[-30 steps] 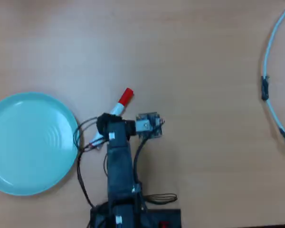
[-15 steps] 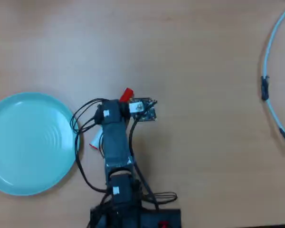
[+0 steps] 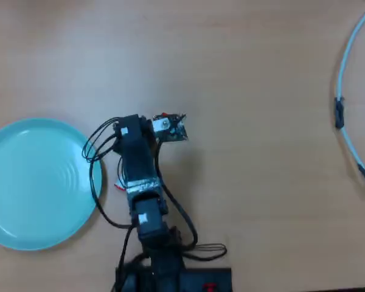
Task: Pick up the red pen and put it in the green bowl
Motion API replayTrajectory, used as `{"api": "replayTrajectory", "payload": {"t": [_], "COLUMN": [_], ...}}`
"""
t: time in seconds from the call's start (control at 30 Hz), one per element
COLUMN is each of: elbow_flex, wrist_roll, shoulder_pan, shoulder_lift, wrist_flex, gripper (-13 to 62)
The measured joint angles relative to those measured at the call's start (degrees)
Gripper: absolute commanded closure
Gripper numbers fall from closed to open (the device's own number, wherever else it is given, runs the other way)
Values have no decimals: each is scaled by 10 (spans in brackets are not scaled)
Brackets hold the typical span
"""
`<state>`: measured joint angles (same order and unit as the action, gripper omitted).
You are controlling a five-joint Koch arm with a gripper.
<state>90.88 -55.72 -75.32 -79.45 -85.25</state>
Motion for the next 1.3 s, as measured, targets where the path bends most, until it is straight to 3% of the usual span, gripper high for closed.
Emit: {"api": "replayTrajectory", "payload": {"t": [1.3], "elbow_flex": [-5], "wrist_roll": [76], "shoulder_pan": [-4], "shoulder_lift": [96], "wrist_flex": [14], "gripper": [54]}}
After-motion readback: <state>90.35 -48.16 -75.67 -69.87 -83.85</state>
